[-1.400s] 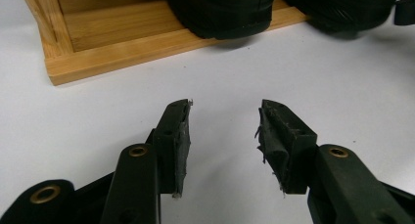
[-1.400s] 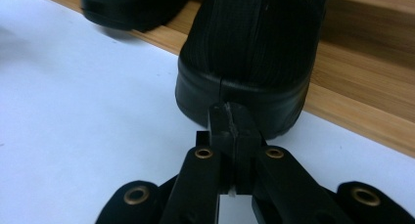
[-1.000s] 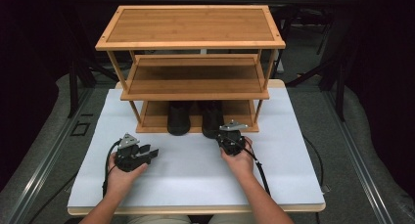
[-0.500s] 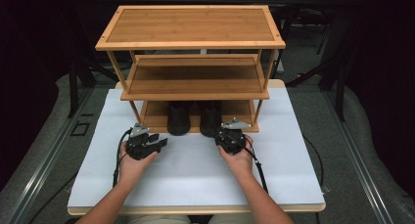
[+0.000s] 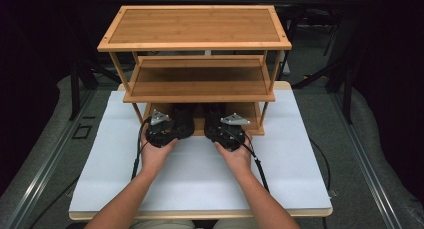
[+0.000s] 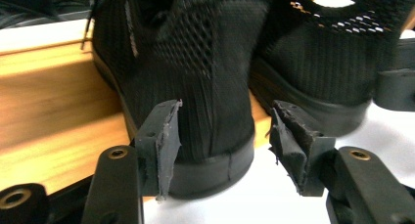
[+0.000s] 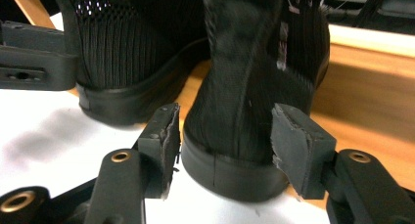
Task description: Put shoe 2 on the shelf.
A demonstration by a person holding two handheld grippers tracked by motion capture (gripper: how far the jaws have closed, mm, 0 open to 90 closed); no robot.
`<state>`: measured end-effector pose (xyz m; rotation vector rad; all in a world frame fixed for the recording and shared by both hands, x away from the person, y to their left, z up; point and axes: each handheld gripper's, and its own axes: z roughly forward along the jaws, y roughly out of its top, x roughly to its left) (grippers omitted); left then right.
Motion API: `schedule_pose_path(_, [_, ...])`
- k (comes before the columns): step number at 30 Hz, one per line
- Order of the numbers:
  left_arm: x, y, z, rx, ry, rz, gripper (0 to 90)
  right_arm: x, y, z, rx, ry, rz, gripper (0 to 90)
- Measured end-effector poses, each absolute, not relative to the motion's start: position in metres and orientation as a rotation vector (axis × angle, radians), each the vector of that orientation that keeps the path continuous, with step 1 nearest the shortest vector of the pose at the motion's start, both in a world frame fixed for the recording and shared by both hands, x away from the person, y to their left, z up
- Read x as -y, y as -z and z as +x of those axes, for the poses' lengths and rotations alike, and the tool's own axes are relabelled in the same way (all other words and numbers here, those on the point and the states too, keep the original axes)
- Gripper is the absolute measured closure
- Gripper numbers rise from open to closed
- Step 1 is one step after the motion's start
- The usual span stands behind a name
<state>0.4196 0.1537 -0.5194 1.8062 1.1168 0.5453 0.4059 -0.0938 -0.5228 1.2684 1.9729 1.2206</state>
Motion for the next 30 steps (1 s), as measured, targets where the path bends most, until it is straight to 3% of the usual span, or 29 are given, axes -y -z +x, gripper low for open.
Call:
schedule_pose_path(5, [-0.15,0.517,0.43,-1.143,-0.56,1.787,43.5,0.089,0.522,0.413,-1.965,-1.225,1.279,42.9])
schedule_pose_path(7, [-0.151,0.517,0.433,-1.145,-0.557,1.787,44.6,0.086,0.522,0.414,-1.951,-1.203,1.276,49.0])
schedule_pose_path(11, [-0.153,0.518,0.435,-1.132,-0.523,1.782,57.3,0.086,0.52,0.417,-1.951,-1.207,1.269,69.4])
schedule_pose_path(12, [-0.153,0.518,0.434,-1.116,-0.506,1.783,64.0,0.088,0.52,0.418,-1.951,-1.22,1.273,70.7])
schedule_pose_path(14, [-0.151,0.517,0.434,-1.106,-0.507,1.793,68.7,0.09,0.52,0.421,-1.967,-1.247,1.286,73.7])
schedule_pose_path(19, [-0.149,0.515,0.438,-1.086,-0.443,1.807,75.0,0.095,0.521,0.426,-1.993,-1.336,1.32,76.6])
schedule_pose_path(30, [-0.148,0.517,0.436,-1.026,-0.37,1.806,76.3,0.081,0.52,0.426,-2.06,-1.357,1.278,77.6])
